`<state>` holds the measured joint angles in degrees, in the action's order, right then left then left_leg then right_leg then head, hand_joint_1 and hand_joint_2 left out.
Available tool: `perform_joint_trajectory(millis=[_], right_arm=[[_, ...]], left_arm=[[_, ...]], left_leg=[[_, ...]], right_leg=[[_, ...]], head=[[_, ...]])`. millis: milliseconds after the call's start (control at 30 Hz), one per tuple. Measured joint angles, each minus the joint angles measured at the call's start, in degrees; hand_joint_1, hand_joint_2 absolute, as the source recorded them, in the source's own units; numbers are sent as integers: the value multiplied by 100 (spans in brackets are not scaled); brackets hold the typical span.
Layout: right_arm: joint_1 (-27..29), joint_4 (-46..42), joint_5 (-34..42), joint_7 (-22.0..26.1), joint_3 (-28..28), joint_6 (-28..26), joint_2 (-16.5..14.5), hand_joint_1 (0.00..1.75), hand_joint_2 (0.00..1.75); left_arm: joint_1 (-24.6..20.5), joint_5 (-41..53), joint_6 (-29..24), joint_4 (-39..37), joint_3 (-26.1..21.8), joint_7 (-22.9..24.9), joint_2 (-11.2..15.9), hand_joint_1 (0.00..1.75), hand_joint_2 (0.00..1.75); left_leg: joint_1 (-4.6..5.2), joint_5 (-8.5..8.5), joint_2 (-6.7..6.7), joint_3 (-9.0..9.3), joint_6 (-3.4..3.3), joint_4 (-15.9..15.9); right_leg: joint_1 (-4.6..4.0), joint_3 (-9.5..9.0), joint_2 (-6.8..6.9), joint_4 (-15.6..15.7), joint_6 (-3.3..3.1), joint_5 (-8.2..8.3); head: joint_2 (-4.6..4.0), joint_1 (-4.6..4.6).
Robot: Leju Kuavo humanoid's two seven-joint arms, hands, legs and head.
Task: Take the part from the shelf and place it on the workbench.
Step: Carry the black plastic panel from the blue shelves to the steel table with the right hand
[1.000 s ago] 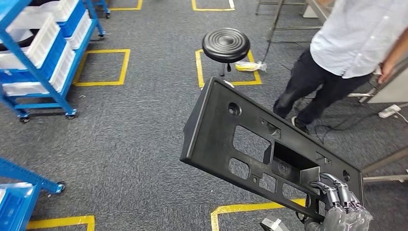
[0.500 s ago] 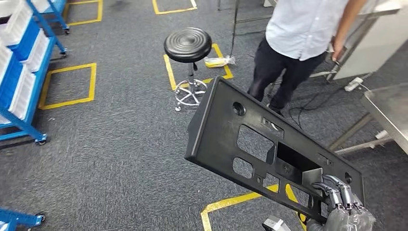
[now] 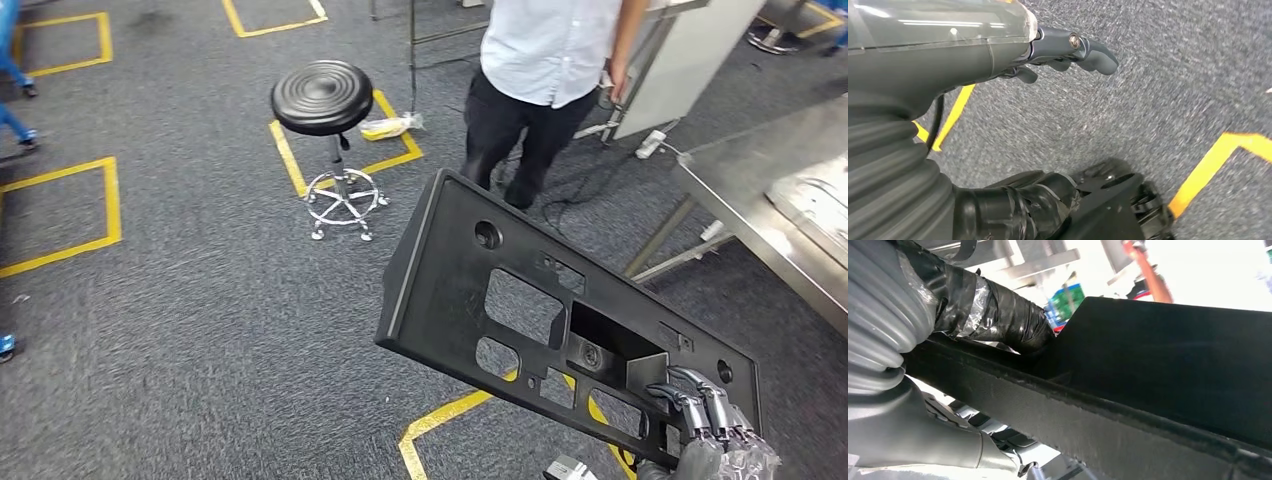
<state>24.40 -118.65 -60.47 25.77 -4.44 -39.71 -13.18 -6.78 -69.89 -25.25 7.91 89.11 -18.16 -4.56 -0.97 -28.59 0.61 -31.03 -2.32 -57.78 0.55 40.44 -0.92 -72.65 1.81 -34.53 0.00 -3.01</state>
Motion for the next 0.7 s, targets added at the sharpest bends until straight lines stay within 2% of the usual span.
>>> perform_joint_trajectory(millis=[33, 67, 100, 133, 200, 233, 267, 333, 400, 467, 500, 533, 567, 600, 633, 700], right_arm=[[2, 1, -10, -2, 0, 0, 1, 175, 175], [4, 1, -20, -5, -1, 0, 2, 175, 175], [5, 1, -28, -9, -1, 0, 2, 175, 175], [4, 1, -32, -13, -1, 0, 2, 175, 175], [-1, -1, -39, -19, -1, 0, 2, 175, 175], [-3, -2, -41, -27, -1, 0, 3, 175, 175], [-3, -3, -44, -38, -2, 0, 4, 175, 175], [4, -7, -50, -55, -2, 0, 6, 175, 175], [3, -9, -56, -57, -4, 0, 6, 175, 175], [-5, -9, -58, -57, -8, 0, 5, 175, 175], [-7, -8, -58, -57, -10, 0, 5, 175, 175], [-6, -7, -60, -57, -10, 0, 6, 175, 175], [-5, -7, -61, -57, -11, 0, 7, 175, 175], [-4, -6, -65, -57, -11, 0, 7, 175, 175], [-4, -5, -69, -57, -11, 0, 7, 175, 175], [-8, -5, -83, -58, -11, 1, 7, 175, 175]], left_arm=[[9, -2, 2, 0, 0, 0, 2, 0, 175], [12, -4, 3, 0, 0, 0, 3, 0, 175], [9, -5, 3, 0, 0, -1, 4, 0, 175], [3, -5, 3, 0, 0, -2, 4, 0, 175], [-9, -8, 3, 0, 0, -5, 5, 0, 175], [-13, -10, 3, 0, 0, -7, 6, 0, 175], [-18, -11, 3, 0, 0, -8, 7, 0, 175], [-30, -14, 3, 0, 0, -10, 6, 0, 175], [-43, -13, 3, 0, 0, -14, 5, 0, 175], [-43, -13, 3, 0, 0, -17, 7, 0, 175], [-34, -14, 3, 0, 0, -17, 7, 0, 175], [-20, -15, 3, 0, 0, -16, 8, 0, 175], [-7, -15, 5, 0, 0, -16, 9, 0, 175], [1, -16, 10, 0, 0, -16, 10, 0, 175], [4, -15, 15, 0, 0, -17, 10, 0, 175], [1, -15, 24, -1, 0, -22, 16, 0, 175]], left_leg=[[2, -9, 82, 2, 2, -2], [2, -19, 156, 8, 7, -3], [2, -33, 225, 23, 17, -4], [2, -49, 286, 46, 31, -5], [19, -87, 384, 96, 81, -3], [28, -102, 426, 116, 109, -2], [35, -112, 469, 134, 139, 6], [31, -140, 533, 174, 200, 14], [16, -283, 340, 129, 251, -160], [2, -636, 58, -170, 280, -815], [1, -804, 6, -370, 290, -1217], [1, -897, -17, -547, 296, -1548], [1, -855, -20, -628, 297, -1659], [1, -688, -31, -597, 290, -1523], [0, -440, -80, -469, 276, -1177], [-8, -108, -319, -168, 230, -434]], right_leg=[[12, 105, 36, -209, 13, -39], [22, 104, 59, -211, 20, 31], [28, -29, 95, 37, 19, 204], [27, -256, 175, 449, 7, 417], [-23, -651, 386, 1184, -50, 667], [-51, -732, 446, 1348, -82, 692], [-78, -736, 445, 1382, -112, 670], [-66, -741, 331, 1419, -174, 692], [-29, -775, 228, 1475, -249, 724], [-21, -790, 118, 1492, -298, 735], [-29, -789, 55, 1488, -308, 733], [-36, -790, -24, 1478, -316, 729], [-41, -791, -102, 1464, -318, 723], [-41, -794, -186, 1442, -315, 714], [-39, -796, -269, 1415, -308, 700], [-34, -775, -411, 1354, -275, 668]], head=[[0, 0], [0, 1], [0, 0], [0, -1], [0, -1], [0, 1], [0, 1], [0, 1], [0, 3], [0, 6], [0, 8], [0, 7], [0, 7], [0, 8], [0, 8], [0, 5]])
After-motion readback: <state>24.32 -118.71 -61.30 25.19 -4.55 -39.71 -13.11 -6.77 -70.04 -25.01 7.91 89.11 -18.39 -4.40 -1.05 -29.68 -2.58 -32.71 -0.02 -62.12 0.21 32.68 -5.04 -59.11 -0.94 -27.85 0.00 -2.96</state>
